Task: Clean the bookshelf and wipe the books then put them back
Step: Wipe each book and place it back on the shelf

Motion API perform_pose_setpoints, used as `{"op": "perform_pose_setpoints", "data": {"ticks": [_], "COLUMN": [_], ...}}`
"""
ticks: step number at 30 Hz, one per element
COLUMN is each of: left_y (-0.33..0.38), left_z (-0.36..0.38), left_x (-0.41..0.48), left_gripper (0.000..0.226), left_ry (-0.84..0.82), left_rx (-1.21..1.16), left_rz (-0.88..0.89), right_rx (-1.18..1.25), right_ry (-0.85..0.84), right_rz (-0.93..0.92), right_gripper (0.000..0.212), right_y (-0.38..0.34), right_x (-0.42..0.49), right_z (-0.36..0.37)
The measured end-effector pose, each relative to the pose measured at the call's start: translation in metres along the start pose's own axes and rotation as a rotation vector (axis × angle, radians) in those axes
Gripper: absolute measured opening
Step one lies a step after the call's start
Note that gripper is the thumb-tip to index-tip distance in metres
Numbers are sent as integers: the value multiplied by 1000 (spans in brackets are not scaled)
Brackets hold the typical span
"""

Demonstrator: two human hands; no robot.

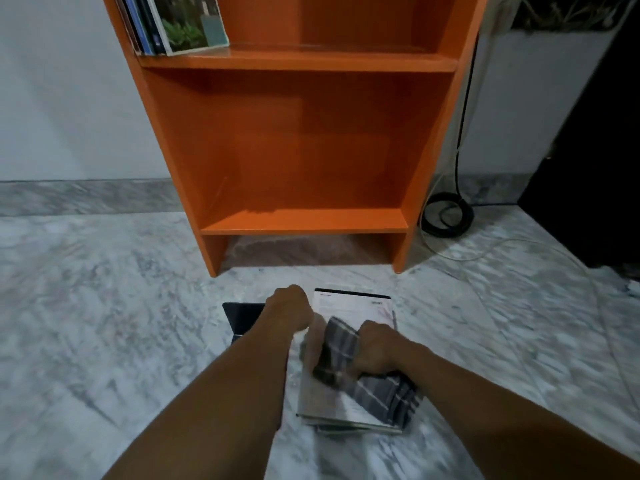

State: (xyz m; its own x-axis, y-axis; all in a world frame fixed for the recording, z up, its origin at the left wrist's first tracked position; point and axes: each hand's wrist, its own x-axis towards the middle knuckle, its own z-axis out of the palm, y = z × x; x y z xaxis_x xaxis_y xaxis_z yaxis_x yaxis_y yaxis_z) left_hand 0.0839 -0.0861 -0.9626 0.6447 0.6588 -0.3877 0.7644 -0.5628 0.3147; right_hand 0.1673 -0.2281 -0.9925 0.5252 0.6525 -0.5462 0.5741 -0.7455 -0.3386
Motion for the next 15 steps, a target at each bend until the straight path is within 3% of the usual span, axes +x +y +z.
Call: {"op": "perform_pose_setpoints", "data": {"ticks": [3, 7, 9, 13, 15], "left_y": [-7, -3, -3, -10, -14], "left_z": [10, 35, 46, 56, 58], "left_x": [4, 5, 8, 18, 23], "left_gripper": [27, 23, 19, 19, 26], "left_ry": [-10, -157, -131, -59, -68], "left_rx": [-108, -278, -262, -235, -256], "left_rz": [-74, -139, -143, -173, -213], "right_rx": [208, 385, 383, 401, 427], "right_ry": [221, 151, 172, 253, 261], "right_rz": [165, 242, 271, 360, 393], "right_gripper": [36, 39, 35, 48, 41], "right_y": [13, 19, 18, 15, 14], "right_x": [6, 7, 7, 11, 14], "right_z": [-9, -6, 0, 2, 4]}}
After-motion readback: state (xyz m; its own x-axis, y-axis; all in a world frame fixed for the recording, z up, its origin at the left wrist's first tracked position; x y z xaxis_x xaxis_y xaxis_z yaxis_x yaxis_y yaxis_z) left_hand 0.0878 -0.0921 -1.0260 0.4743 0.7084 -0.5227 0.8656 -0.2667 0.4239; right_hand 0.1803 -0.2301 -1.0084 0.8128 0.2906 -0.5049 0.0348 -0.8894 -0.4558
